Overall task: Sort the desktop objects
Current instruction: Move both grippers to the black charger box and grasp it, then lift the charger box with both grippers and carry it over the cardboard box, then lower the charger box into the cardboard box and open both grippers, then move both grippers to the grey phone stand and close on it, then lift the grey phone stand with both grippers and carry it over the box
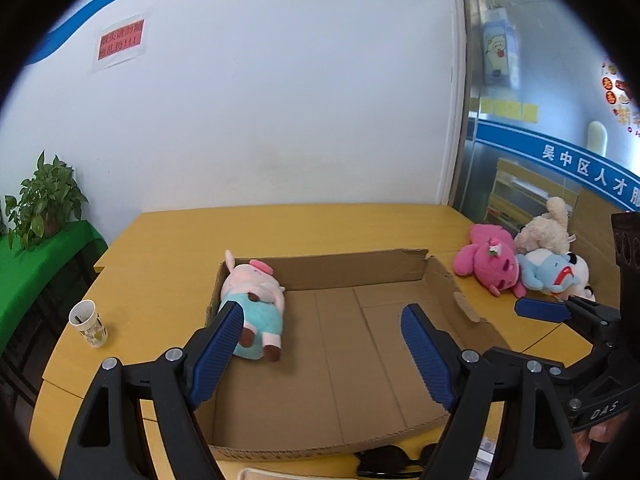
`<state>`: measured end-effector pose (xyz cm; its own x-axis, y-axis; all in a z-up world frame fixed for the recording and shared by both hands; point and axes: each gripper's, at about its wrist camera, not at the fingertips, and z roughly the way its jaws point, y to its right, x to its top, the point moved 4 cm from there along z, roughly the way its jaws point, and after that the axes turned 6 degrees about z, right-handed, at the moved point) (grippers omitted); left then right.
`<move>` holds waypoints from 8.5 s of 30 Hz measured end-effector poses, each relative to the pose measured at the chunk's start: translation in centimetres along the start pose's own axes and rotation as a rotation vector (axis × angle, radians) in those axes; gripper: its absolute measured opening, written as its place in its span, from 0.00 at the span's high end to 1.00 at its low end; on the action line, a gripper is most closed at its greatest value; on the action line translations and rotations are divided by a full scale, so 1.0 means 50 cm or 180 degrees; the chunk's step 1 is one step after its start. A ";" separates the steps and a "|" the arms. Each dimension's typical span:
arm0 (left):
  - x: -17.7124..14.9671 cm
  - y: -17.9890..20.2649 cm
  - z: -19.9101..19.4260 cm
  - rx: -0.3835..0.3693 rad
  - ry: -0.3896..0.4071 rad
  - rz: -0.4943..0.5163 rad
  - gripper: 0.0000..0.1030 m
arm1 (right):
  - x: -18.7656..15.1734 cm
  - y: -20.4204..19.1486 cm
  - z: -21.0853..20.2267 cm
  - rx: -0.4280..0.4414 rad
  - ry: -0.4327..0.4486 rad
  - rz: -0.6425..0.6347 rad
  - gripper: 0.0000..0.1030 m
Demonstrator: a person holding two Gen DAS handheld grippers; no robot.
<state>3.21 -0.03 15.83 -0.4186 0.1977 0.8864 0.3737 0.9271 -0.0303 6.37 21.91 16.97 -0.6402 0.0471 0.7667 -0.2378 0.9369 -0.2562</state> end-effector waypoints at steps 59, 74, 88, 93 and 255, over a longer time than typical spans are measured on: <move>-0.487 0.118 0.017 -0.1571 -0.1881 -0.1012 0.28 | -0.514 -0.063 0.035 0.1049 -0.1185 -0.0912 0.20; -0.400 0.122 -0.023 -0.1367 -0.1297 -0.0797 0.50 | -0.471 -0.081 0.041 0.0769 -0.0860 -0.1013 0.17; -0.099 0.088 -0.038 -0.1047 -0.0146 -0.0069 0.50 | -0.182 -0.128 0.010 0.0353 0.0080 -0.1292 0.19; -0.002 0.072 -0.040 -0.0943 0.0088 0.0055 0.50 | -0.074 -0.137 0.004 0.0299 0.0240 -0.1384 0.19; -0.422 0.293 0.106 -0.1425 -0.1932 -0.0712 0.47 | -0.471 0.085 0.008 -0.0023 -0.0957 0.0191 0.38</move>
<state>13.12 11.06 -5.76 -0.8540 0.2804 0.4383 0.4711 0.7744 0.4225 20.16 24.65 -2.42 -0.8407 -0.0013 0.5415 -0.1886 0.9381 -0.2906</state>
